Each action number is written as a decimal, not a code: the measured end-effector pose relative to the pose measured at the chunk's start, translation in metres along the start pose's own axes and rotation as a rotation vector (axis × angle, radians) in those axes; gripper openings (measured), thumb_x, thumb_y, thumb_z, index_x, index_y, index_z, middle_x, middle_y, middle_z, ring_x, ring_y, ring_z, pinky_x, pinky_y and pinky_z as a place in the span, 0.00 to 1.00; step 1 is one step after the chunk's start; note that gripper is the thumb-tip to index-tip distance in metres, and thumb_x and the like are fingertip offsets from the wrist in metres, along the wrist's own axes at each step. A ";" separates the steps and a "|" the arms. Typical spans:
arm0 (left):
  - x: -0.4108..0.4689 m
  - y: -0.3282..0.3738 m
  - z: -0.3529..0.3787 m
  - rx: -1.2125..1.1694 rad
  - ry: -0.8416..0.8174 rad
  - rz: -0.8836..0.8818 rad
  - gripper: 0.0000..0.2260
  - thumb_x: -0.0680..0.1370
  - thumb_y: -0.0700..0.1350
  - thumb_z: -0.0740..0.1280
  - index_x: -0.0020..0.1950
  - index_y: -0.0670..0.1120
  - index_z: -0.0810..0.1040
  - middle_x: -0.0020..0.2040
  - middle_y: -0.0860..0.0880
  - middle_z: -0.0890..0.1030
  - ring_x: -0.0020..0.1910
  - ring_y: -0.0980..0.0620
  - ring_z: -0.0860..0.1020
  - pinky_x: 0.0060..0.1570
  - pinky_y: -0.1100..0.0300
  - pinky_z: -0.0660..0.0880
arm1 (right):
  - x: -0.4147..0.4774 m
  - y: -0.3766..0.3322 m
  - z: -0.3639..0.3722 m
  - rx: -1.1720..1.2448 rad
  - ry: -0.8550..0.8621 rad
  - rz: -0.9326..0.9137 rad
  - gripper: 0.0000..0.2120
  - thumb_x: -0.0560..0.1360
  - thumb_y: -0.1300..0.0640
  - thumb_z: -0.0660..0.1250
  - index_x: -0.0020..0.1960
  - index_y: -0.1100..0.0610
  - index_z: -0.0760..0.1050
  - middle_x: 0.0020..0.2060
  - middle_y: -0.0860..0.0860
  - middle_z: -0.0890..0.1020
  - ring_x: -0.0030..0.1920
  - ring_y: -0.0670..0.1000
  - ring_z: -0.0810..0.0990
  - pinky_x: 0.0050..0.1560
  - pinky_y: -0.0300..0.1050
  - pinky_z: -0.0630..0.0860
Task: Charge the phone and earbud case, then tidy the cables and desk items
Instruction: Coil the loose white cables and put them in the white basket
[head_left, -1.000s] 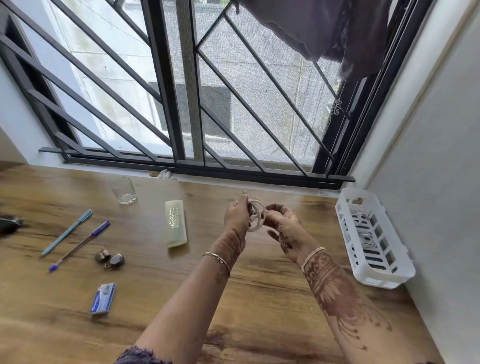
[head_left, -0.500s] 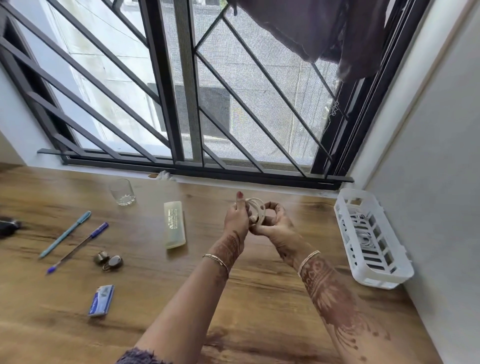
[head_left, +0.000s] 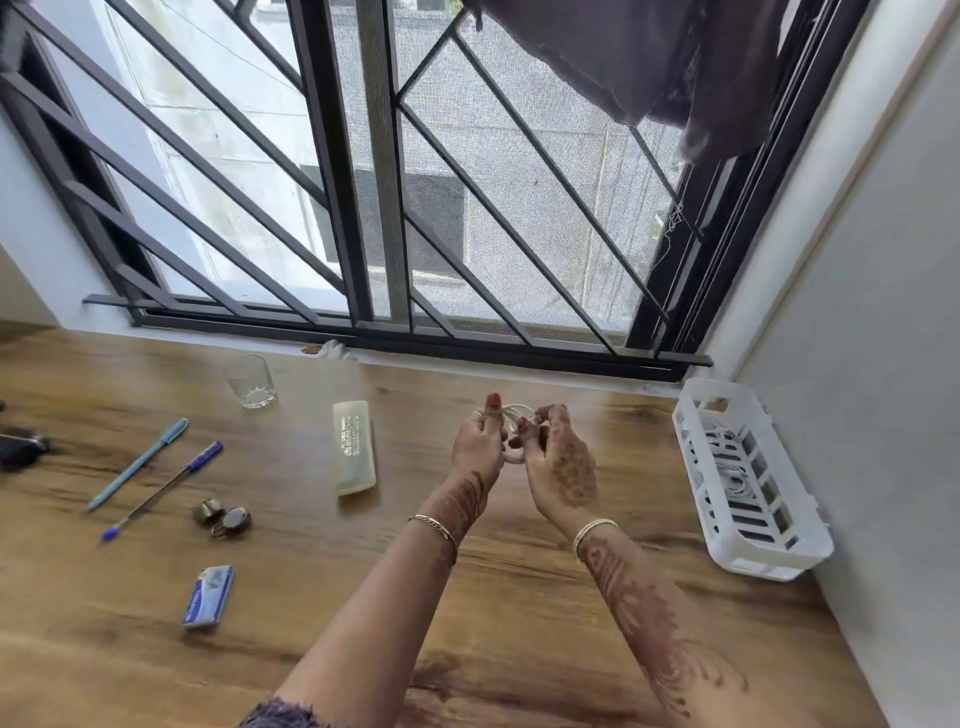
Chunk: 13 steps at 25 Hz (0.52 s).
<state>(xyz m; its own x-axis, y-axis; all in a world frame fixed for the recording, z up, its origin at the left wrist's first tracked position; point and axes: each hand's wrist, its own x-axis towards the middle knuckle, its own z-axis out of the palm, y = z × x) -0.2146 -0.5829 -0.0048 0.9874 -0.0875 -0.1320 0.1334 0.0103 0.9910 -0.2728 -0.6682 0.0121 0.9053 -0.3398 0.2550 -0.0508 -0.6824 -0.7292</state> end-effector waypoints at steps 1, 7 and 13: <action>0.000 -0.001 0.000 0.031 0.014 -0.009 0.21 0.79 0.61 0.56 0.38 0.46 0.73 0.31 0.50 0.72 0.27 0.54 0.68 0.28 0.61 0.67 | -0.001 -0.001 -0.002 -0.041 0.046 -0.039 0.06 0.80 0.48 0.58 0.51 0.51 0.68 0.41 0.48 0.83 0.46 0.56 0.81 0.52 0.52 0.73; 0.006 -0.009 -0.007 0.159 0.066 0.041 0.21 0.76 0.63 0.56 0.36 0.48 0.73 0.32 0.50 0.74 0.30 0.48 0.71 0.37 0.51 0.70 | 0.005 0.007 -0.009 -0.097 0.191 -0.098 0.07 0.77 0.51 0.64 0.48 0.51 0.80 0.40 0.50 0.84 0.43 0.52 0.82 0.44 0.45 0.77; 0.002 -0.010 -0.016 0.461 0.119 0.203 0.16 0.80 0.53 0.59 0.55 0.42 0.75 0.48 0.41 0.82 0.47 0.41 0.79 0.44 0.55 0.72 | 0.010 0.013 -0.014 -0.015 0.258 -0.091 0.04 0.78 0.55 0.64 0.48 0.53 0.77 0.40 0.50 0.83 0.41 0.51 0.81 0.45 0.47 0.77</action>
<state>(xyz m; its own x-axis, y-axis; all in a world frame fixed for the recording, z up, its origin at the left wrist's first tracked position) -0.2124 -0.5670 -0.0155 0.9959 -0.0150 0.0891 -0.0870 -0.4273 0.8999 -0.2707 -0.6898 0.0139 0.7692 -0.4288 0.4737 0.0180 -0.7265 -0.6869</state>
